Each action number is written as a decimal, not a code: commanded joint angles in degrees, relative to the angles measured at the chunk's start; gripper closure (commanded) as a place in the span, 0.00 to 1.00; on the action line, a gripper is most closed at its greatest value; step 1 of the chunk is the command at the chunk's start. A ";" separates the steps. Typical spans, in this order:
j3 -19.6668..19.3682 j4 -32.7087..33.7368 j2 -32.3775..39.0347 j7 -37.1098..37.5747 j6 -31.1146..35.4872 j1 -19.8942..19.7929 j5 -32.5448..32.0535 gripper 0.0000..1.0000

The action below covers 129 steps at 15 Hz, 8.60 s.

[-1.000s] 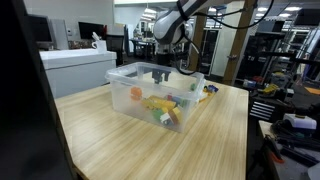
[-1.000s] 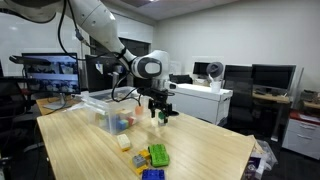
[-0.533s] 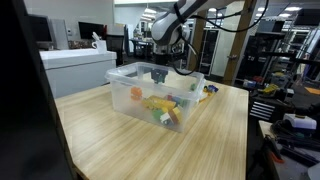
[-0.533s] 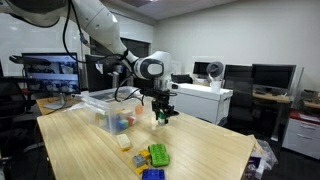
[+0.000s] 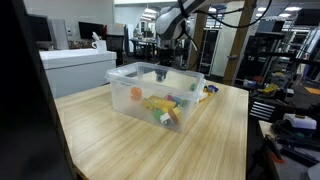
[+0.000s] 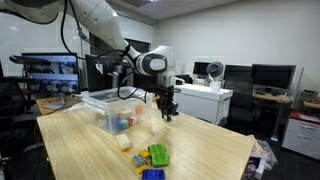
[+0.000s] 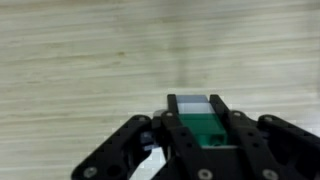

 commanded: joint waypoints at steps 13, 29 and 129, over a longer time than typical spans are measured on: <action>7.46 -28.86 -36.85 -11.59 -6.52 7.19 8.88 0.20; -9.93 -29.47 -22.79 2.02 1.34 -1.96 -13.83 0.00; -8.94 -33.60 -16.21 -4.30 -0.57 -3.79 -16.17 0.00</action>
